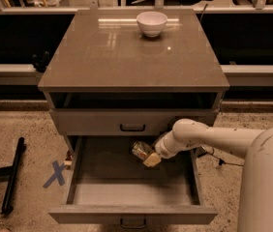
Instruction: Place 7up can into middle drawer
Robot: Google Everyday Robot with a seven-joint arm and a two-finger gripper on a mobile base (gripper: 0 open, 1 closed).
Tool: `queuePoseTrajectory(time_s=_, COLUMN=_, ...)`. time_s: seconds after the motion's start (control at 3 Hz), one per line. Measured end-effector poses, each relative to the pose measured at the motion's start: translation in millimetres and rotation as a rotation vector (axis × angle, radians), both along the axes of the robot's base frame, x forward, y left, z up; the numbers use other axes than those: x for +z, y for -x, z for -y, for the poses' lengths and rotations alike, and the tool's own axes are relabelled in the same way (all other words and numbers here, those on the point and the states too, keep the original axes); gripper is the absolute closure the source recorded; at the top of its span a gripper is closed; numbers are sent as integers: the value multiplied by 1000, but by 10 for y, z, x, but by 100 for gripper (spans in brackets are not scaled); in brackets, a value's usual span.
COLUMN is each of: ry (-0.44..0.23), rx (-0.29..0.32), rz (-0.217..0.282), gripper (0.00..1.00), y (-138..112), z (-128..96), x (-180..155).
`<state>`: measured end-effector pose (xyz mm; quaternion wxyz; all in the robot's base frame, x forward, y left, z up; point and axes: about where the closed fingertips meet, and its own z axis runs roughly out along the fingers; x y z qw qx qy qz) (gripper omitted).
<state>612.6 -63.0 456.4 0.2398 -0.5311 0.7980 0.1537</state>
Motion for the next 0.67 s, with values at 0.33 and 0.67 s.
queuePoseTrajectory(time_s=0.33, ry=3, rx=-31, rz=11, gripper=100, y=111, z=-44, x=-8)
queuePoseTrajectory(time_s=0.67, ry=-2, rx=-88, rz=21, gripper=82, y=353, z=-174, x=-25)
